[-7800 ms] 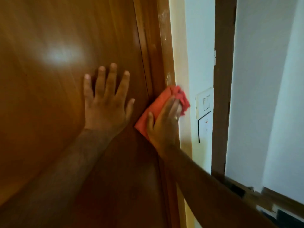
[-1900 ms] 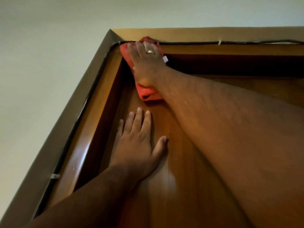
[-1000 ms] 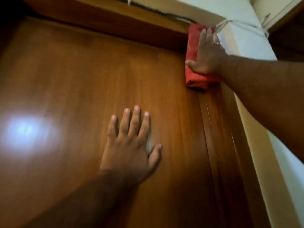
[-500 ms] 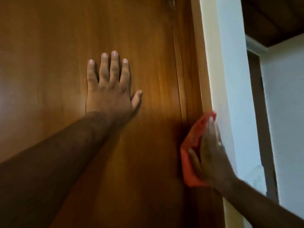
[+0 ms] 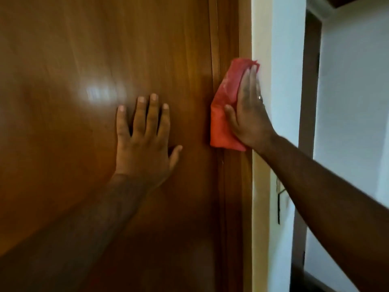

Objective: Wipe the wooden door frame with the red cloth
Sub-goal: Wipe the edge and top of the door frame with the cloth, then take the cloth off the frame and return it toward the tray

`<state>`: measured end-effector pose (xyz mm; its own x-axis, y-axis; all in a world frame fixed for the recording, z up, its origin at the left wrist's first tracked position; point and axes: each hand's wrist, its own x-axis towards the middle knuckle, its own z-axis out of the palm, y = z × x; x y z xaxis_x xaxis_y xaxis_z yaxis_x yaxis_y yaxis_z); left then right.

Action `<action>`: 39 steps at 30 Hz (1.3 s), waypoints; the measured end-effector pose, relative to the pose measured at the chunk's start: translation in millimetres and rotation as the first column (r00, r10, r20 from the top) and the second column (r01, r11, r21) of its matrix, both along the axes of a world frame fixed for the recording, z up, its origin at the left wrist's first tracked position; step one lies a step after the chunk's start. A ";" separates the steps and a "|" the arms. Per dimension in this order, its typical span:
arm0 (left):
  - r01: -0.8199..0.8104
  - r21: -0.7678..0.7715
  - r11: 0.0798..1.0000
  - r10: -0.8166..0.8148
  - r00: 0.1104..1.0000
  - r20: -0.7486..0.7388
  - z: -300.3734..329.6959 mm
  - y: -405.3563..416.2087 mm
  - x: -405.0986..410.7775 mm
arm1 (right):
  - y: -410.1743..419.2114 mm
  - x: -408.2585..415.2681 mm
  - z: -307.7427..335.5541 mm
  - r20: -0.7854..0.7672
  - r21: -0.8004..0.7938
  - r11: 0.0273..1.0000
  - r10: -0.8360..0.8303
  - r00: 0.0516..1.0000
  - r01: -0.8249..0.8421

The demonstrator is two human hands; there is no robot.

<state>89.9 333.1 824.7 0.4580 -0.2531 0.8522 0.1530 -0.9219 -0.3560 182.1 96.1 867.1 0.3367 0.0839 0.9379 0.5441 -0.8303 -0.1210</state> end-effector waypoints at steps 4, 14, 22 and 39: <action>-0.033 0.093 0.995 0.036 0.999 -0.026 -40.7 2.3 4.5 | -4.4 -1.7 -159.4 -0.076 -0.047 0.997 -0.063 0.995 0.060; -0.009 0.042 0.999 0.011 0.999 -0.047 -36.3 -0.5 1.3 | -17.3 -34.5 -300.0 -0.343 0.003 1.000 0.001 0.939 0.000; 0.394 -0.105 0.913 -0.393 0.780 -0.487 -197.6 -51.3 3.4 | -27.1 -56.8 -233.2 -0.373 -0.281 0.948 -0.250 0.894 0.148; -0.720 -0.694 0.008 -0.995 0.065 -0.079 -504.2 -253.1 -31.7 | -286.9 -242.0 -513.6 -0.821 0.503 0.535 0.541 0.183 0.679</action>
<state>58.2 80.1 320.6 0.8006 -0.3711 -0.4705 0.4278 -0.1958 0.8824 -59.9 -190.8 353.6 0.7855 -0.3821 -0.4868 -0.5502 -0.0711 -0.8320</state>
